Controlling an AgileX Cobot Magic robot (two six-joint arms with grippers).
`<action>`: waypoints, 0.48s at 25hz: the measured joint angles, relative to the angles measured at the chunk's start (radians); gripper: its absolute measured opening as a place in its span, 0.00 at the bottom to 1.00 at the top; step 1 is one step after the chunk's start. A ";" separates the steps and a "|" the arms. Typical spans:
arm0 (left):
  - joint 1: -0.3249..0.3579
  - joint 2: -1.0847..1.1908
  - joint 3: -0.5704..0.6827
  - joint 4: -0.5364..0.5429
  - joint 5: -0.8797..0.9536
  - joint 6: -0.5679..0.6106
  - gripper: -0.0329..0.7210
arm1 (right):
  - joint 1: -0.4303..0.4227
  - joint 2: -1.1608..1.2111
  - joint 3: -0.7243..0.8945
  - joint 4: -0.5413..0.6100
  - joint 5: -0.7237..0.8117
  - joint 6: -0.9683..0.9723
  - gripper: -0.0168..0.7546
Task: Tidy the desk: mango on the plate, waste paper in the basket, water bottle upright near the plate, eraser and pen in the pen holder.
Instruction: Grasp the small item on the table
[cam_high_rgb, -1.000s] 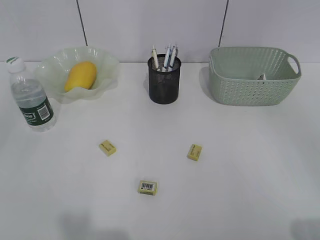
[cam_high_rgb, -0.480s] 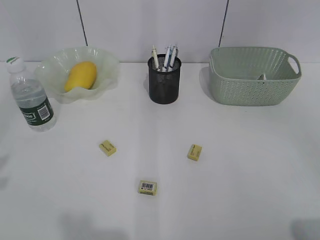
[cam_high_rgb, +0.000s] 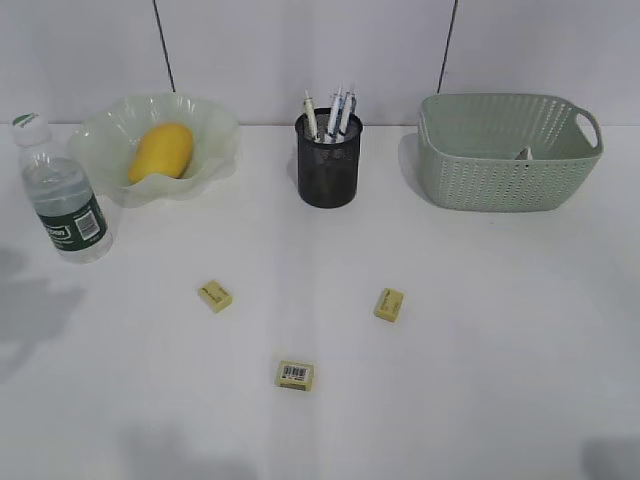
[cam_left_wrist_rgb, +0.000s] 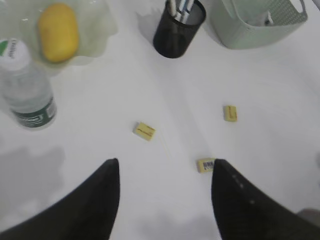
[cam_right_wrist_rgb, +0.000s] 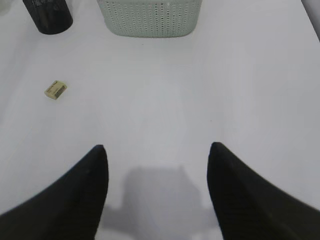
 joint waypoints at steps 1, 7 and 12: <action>-0.017 0.007 0.000 -0.001 -0.001 0.002 0.64 | 0.000 0.000 0.000 0.000 0.000 0.000 0.67; -0.149 0.068 0.000 0.030 -0.031 0.003 0.66 | 0.000 0.000 0.000 0.001 0.000 0.000 0.67; -0.260 0.147 0.000 0.079 -0.082 -0.005 0.66 | 0.000 0.000 0.000 0.001 0.000 0.000 0.67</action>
